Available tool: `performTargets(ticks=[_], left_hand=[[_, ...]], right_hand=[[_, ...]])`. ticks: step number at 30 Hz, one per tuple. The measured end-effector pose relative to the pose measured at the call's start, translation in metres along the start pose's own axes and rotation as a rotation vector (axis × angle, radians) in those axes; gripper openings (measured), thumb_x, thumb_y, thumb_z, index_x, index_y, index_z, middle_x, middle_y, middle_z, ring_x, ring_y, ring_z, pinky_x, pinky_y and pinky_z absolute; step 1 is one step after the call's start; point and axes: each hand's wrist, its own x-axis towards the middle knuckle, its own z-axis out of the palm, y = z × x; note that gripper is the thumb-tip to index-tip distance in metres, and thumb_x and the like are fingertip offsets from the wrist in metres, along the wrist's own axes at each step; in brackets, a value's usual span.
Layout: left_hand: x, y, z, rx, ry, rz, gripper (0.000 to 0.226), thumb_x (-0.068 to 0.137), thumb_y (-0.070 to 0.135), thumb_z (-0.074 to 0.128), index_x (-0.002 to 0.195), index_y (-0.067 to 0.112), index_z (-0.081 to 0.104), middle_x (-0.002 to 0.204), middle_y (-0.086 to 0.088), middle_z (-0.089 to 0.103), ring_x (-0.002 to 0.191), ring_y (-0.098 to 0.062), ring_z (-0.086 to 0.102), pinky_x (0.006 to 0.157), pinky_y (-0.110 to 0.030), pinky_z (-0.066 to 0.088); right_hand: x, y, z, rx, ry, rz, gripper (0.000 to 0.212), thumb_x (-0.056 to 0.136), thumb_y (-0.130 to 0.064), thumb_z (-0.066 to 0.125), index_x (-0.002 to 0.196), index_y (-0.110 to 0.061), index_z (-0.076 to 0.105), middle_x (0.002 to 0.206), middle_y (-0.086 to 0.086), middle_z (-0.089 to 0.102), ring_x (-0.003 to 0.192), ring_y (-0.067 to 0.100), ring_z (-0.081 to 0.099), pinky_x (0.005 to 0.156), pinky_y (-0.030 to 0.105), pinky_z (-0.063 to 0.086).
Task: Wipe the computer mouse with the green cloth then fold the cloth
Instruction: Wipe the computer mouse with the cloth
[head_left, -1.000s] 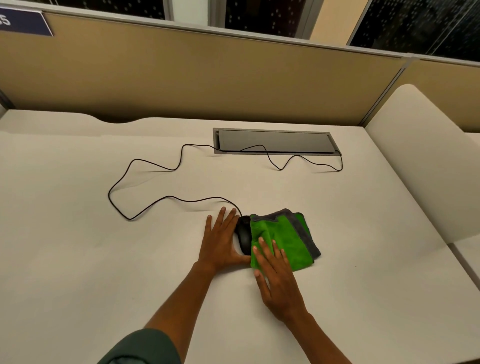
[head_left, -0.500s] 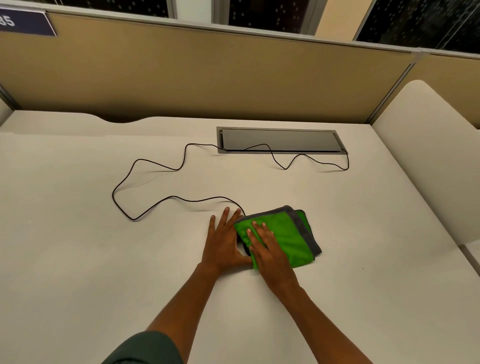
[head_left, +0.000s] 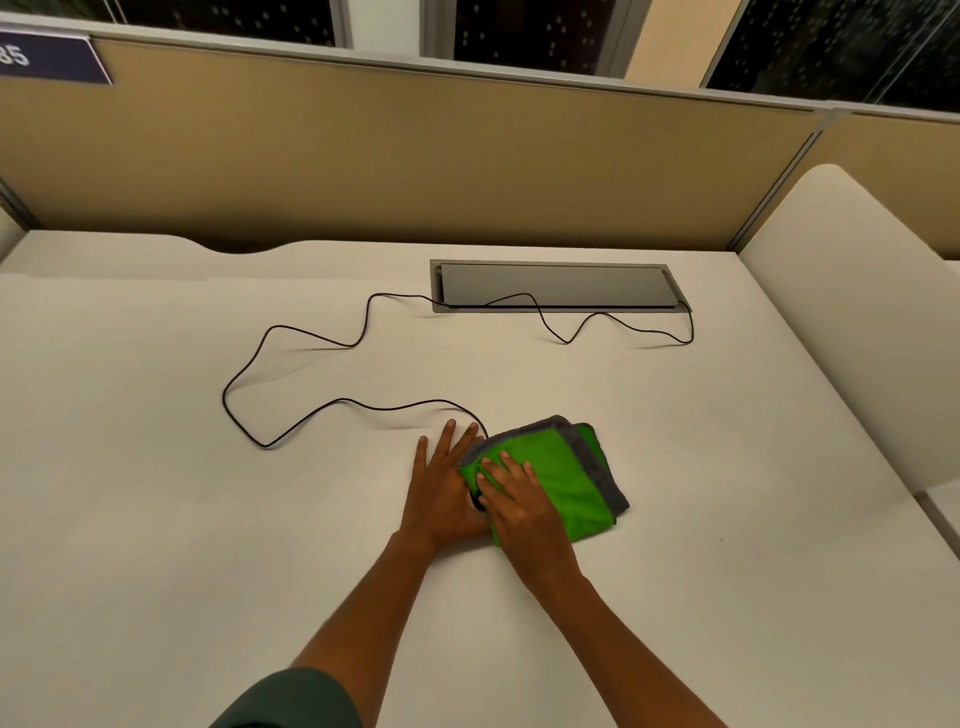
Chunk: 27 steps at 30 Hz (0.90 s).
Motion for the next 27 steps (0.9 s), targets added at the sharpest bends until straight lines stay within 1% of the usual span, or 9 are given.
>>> performTargets(ticks=[3, 6, 10, 13, 20, 22, 24, 26, 27], left_hand=[[0.0, -0.002, 0.0, -0.02, -0.026, -0.005, 0.108, 0.068, 0.07, 0.063, 0.153, 0.022, 0.017, 0.163, 0.003, 0.007, 0.151, -0.019, -0.009, 0.122, -0.047, -0.009], [-0.001, -0.002, -0.001, -0.078, 0.002, 0.002, 0.12, 0.06, 0.075, 0.066, 0.152, 0.015, 0.018, 0.163, 0.0, 0.012, 0.151, -0.019, -0.007, 0.122, -0.049, -0.008], [-0.002, 0.0, -0.003, -0.062, 0.014, 0.0, 0.127, 0.055, 0.077, 0.07, 0.152, 0.014, 0.019, 0.162, 0.003, 0.014, 0.151, -0.018, -0.003, 0.122, -0.051, -0.003], [-0.001, 0.003, -0.004, -0.04, 0.015, -0.005, 0.125, 0.055, 0.08, 0.065, 0.152, 0.014, 0.02, 0.162, 0.004, 0.015, 0.151, -0.016, -0.003, 0.122, -0.052, -0.002], [-0.002, 0.004, -0.004, -0.061, 0.03, -0.015, 0.123, 0.056, 0.081, 0.065, 0.151, 0.016, 0.022, 0.162, 0.007, 0.014, 0.151, -0.015, -0.004, 0.122, -0.051, -0.002], [-0.002, 0.004, -0.004, -0.065, 0.028, -0.016, 0.122, 0.057, 0.081, 0.064, 0.151, 0.016, 0.022, 0.162, 0.007, 0.014, 0.151, -0.015, -0.004, 0.122, -0.051, -0.002], [-0.001, 0.003, -0.003, -0.066, 0.03, -0.015, 0.122, 0.057, 0.081, 0.064, 0.151, 0.016, 0.022, 0.162, 0.007, 0.014, 0.151, -0.015, -0.004, 0.122, -0.053, -0.001], [-0.001, 0.003, -0.002, -0.056, 0.032, -0.01, 0.123, 0.056, 0.084, 0.061, 0.151, 0.017, 0.022, 0.161, 0.008, 0.013, 0.151, -0.016, -0.003, 0.122, -0.052, -0.001], [-0.001, 0.003, -0.002, -0.054, 0.033, -0.009, 0.124, 0.055, 0.086, 0.06, 0.151, 0.018, 0.022, 0.161, 0.009, 0.013, 0.151, -0.015, -0.004, 0.122, -0.052, -0.002]], right_hand=[[-0.016, 0.003, -0.004, 0.032, 0.008, -0.049, 0.04, 0.072, 0.004, 0.078, 0.111, -0.002, 0.07, 0.126, 0.015, 0.064, 0.121, 0.039, 0.055, 0.097, 0.059, 0.046], [-0.03, 0.006, -0.007, 0.029, 0.008, -0.06, 0.03, 0.088, -0.007, 0.059, 0.117, -0.003, 0.067, 0.132, 0.015, 0.059, 0.125, 0.04, 0.051, 0.1, 0.057, 0.044], [-0.044, 0.009, -0.011, 0.02, -0.007, 0.042, 0.044, 0.101, -0.022, 0.029, 0.125, -0.004, 0.061, 0.137, 0.014, 0.054, 0.129, 0.038, 0.047, 0.109, 0.048, 0.035], [-0.046, 0.009, -0.012, 0.033, -0.04, 0.189, 0.05, 0.103, -0.027, 0.022, 0.127, -0.006, 0.059, 0.14, 0.014, 0.052, 0.129, 0.034, 0.048, 0.108, 0.045, 0.031], [-0.028, 0.014, -0.016, 0.122, -0.05, 0.272, 0.054, 0.105, -0.032, 0.02, 0.124, -0.001, 0.061, 0.134, 0.018, 0.056, 0.122, 0.028, 0.057, 0.112, 0.036, 0.025], [-0.017, 0.019, -0.015, 0.163, -0.005, 0.293, 0.036, 0.102, -0.019, 0.039, 0.12, 0.001, 0.063, 0.129, 0.019, 0.061, 0.116, 0.029, 0.061, 0.108, 0.034, 0.033], [-0.006, 0.025, -0.013, 0.201, -0.002, 0.305, 0.03, 0.086, 0.004, 0.064, 0.116, 0.005, 0.065, 0.122, 0.02, 0.065, 0.11, 0.034, 0.064, 0.099, 0.048, 0.046], [0.008, 0.033, -0.012, 0.254, -0.073, 0.293, 0.036, 0.081, 0.01, 0.067, 0.116, 0.006, 0.064, 0.121, 0.02, 0.066, 0.113, 0.036, 0.062, 0.096, 0.062, 0.043], [0.014, 0.037, -0.011, 0.274, -0.103, 0.284, 0.034, 0.085, 0.008, 0.063, 0.119, 0.005, 0.062, 0.124, 0.019, 0.064, 0.118, 0.035, 0.059, 0.103, 0.06, 0.04]])
